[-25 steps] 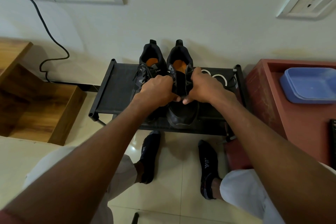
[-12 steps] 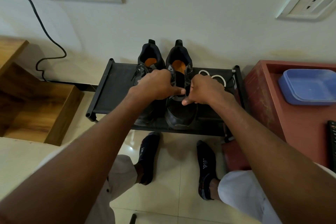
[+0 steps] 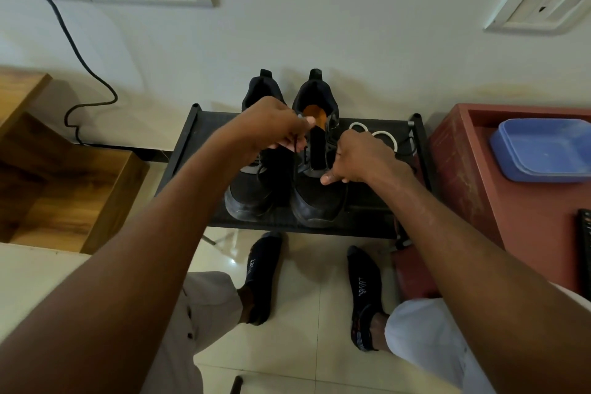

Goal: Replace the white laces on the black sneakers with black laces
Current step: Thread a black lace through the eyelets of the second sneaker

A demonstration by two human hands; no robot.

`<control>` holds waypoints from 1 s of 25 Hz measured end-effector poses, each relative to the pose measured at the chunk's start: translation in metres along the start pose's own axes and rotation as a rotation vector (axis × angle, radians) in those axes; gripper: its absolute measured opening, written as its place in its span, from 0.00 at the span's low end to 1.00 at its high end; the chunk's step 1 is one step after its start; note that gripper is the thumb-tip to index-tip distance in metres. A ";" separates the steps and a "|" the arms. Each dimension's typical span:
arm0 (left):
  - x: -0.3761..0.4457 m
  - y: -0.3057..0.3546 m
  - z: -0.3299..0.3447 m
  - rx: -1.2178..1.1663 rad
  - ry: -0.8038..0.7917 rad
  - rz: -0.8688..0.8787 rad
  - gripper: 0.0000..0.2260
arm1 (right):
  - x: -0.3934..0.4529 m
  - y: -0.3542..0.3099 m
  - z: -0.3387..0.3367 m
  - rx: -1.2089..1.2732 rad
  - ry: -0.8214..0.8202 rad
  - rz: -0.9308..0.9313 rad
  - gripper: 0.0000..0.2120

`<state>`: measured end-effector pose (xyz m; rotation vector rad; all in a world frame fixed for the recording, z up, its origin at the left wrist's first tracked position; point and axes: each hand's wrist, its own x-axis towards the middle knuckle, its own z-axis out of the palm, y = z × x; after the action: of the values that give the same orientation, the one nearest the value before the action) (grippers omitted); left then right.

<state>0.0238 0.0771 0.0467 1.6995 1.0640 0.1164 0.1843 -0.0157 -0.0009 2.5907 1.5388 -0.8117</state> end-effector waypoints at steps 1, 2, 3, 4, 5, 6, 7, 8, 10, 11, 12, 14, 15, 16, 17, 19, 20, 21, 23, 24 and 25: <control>-0.003 0.004 -0.003 -0.088 -0.029 -0.014 0.14 | -0.002 0.001 -0.003 0.001 -0.022 0.003 0.23; -0.007 0.007 -0.004 -0.164 -0.064 -0.027 0.13 | -0.004 0.002 -0.007 0.023 -0.063 0.011 0.21; -0.011 0.011 -0.005 -0.224 -0.087 -0.031 0.13 | -0.007 0.002 -0.011 0.081 -0.127 0.029 0.19; -0.015 0.015 -0.006 -0.264 -0.086 -0.009 0.14 | -0.010 0.001 -0.016 0.173 -0.198 0.054 0.18; -0.019 0.019 -0.007 -0.287 -0.062 0.038 0.14 | -0.013 -0.001 -0.022 0.282 -0.248 0.073 0.17; -0.024 0.024 -0.009 -0.307 -0.029 0.104 0.14 | -0.015 -0.004 -0.029 0.387 -0.258 0.076 0.17; -0.029 0.029 -0.012 -0.335 0.006 0.177 0.15 | -0.019 -0.008 -0.039 0.487 -0.226 0.060 0.17; -0.034 0.035 -0.016 -0.369 0.038 0.242 0.14 | -0.024 -0.011 -0.051 0.584 -0.170 0.029 0.17; -0.045 0.048 -0.022 -0.418 0.102 0.351 0.14 | -0.039 -0.017 -0.074 0.794 -0.047 -0.088 0.15; -0.050 0.054 -0.024 -0.427 0.136 0.398 0.14 | -0.047 -0.019 -0.084 0.914 0.006 -0.167 0.15; -0.055 0.061 -0.026 -0.431 0.170 0.444 0.13 | -0.055 -0.021 -0.092 1.030 0.057 -0.249 0.14; -0.064 0.074 -0.027 -0.444 0.230 0.520 0.12 | -0.067 -0.026 -0.104 1.180 0.175 -0.379 0.13; -0.069 0.081 -0.028 -0.454 0.252 0.558 0.12 | -0.072 -0.028 -0.108 1.211 0.235 -0.424 0.13; -0.073 0.087 -0.029 -0.463 0.267 0.600 0.11 | -0.077 -0.032 -0.112 1.227 0.285 -0.459 0.13; -0.078 0.094 -0.030 -0.471 0.277 0.646 0.11 | -0.082 -0.035 -0.116 1.239 0.331 -0.491 0.13; -0.088 0.104 -0.032 -0.481 0.297 0.742 0.11 | -0.095 -0.042 -0.125 1.258 0.419 -0.566 0.13; -0.093 0.110 -0.034 -0.490 0.310 0.794 0.12 | -0.102 -0.045 -0.130 1.269 0.460 -0.613 0.13; -0.097 0.114 -0.036 -0.498 0.323 0.850 0.12 | -0.108 -0.048 -0.135 1.281 0.493 -0.664 0.14; -0.105 0.124 -0.041 -0.487 0.357 0.959 0.14 | -0.118 -0.052 -0.142 1.291 0.525 -0.756 0.15; -0.108 0.127 -0.043 -0.467 0.382 0.999 0.15 | -0.122 -0.054 -0.144 1.282 0.529 -0.785 0.16; -0.111 0.129 -0.045 -0.437 0.412 1.020 0.14 | -0.125 -0.055 -0.145 1.263 0.527 -0.800 0.16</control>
<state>0.0082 0.0301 0.2154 1.6754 0.2968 1.2902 0.1523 -0.0496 0.1927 2.9591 3.1225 -1.6858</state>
